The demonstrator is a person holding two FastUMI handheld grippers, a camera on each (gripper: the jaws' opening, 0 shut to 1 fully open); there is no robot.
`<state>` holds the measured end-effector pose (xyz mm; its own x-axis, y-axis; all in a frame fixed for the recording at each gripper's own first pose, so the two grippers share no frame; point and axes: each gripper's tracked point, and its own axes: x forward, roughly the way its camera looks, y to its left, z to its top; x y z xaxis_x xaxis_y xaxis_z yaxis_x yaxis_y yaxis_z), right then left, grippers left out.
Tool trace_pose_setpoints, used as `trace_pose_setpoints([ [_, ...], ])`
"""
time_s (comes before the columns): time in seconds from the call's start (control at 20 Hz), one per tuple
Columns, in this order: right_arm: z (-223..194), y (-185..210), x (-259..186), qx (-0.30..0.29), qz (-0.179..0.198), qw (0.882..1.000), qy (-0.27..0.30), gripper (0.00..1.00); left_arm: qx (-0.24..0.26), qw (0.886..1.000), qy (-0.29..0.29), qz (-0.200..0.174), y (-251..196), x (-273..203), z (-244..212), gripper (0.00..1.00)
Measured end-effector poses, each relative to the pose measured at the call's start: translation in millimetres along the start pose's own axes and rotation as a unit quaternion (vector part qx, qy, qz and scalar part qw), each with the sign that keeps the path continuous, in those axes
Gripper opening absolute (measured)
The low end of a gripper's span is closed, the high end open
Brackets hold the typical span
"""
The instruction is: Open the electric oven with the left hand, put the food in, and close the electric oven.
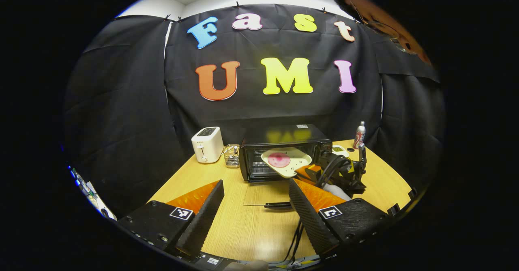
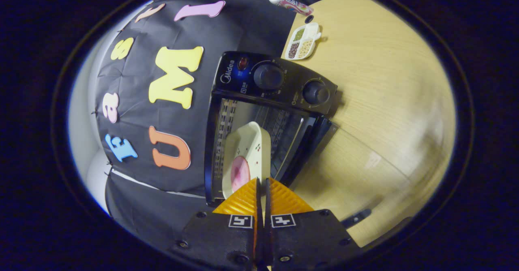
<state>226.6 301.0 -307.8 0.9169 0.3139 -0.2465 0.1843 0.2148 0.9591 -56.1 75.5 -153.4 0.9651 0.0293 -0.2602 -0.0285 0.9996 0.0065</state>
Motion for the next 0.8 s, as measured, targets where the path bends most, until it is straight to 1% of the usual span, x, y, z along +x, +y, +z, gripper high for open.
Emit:
trace_pose_setpoints([
  [0.05,2.2,-11.3,8.5,0.008,-0.022,1.0,-0.016,0.04,-0.001,1.0,0.002,0.004,2.4,1.5,-2.5,0.97],
  [0.1,2.0,-19.2,21.5,0.017,-0.033,0.999,-0.022,0.04,-0.002,1.0,0.004,0.007,4.7,2.7,-5.2,0.97],
  [0.15,-1.8,-19.4,21.2,0.034,-0.034,0.999,-0.021,0.03,-0.003,1.0,0.008,0.006,5.3,4.3,-7.9,0.97],
  [0.2,-3.9,-20.9,28.9,0.036,-0.036,0.998,-0.022,0.04,-0.003,1.0,0.009,0.009,6.3,4.7,-8.8,0.97],
  [0.25,-6.5,-21.3,28.4,0.032,-0.038,0.999,-0.018,0.0,-0.003,1.0,0.011,0.008,6.9,5.0,-11.3,0.97],
  [0.3,-5.3,-22.2,28.3,0.028,-0.043,0.998,-0.02,0.03,-0.003,1.0,0.012,0.01,8.2,5.1,-11.8,0.97],
  [0.55,-11.4,-9.8,16.4,0.031,-0.041,0.999,0.01,0.04,-0.016,1.0,0.016,0.009,10.9,5.4,-13.2,0.97],
  [0.6,-9.8,-8.9,14.7,0.03,-0.045,0.998,0.014,0.0,-0.019,1.0,0.019,0.006,9.3,5.7,-13.4,0.97],
  [0.65,-11.3,-8.5,11.2,0.026,-0.051,0.998,0.022,0.03,-0.02,1.0,0.021,0.005,8.2,4.9,-13.8,0.97],
  [0.75,-19.2,-6.0,6.3,0.033,-0.051,0.997,0.046,0.04,-0.022,1.0,0.016,0.003,8.9,4.6,-10.2,0.97],
  [0.8,-18.4,-7.8,5.3,0.028,-0.055,0.997,0.046,0.04,-0.023,1.0,0.016,0.001,7.6,5.6,-9.0,0.97],
])
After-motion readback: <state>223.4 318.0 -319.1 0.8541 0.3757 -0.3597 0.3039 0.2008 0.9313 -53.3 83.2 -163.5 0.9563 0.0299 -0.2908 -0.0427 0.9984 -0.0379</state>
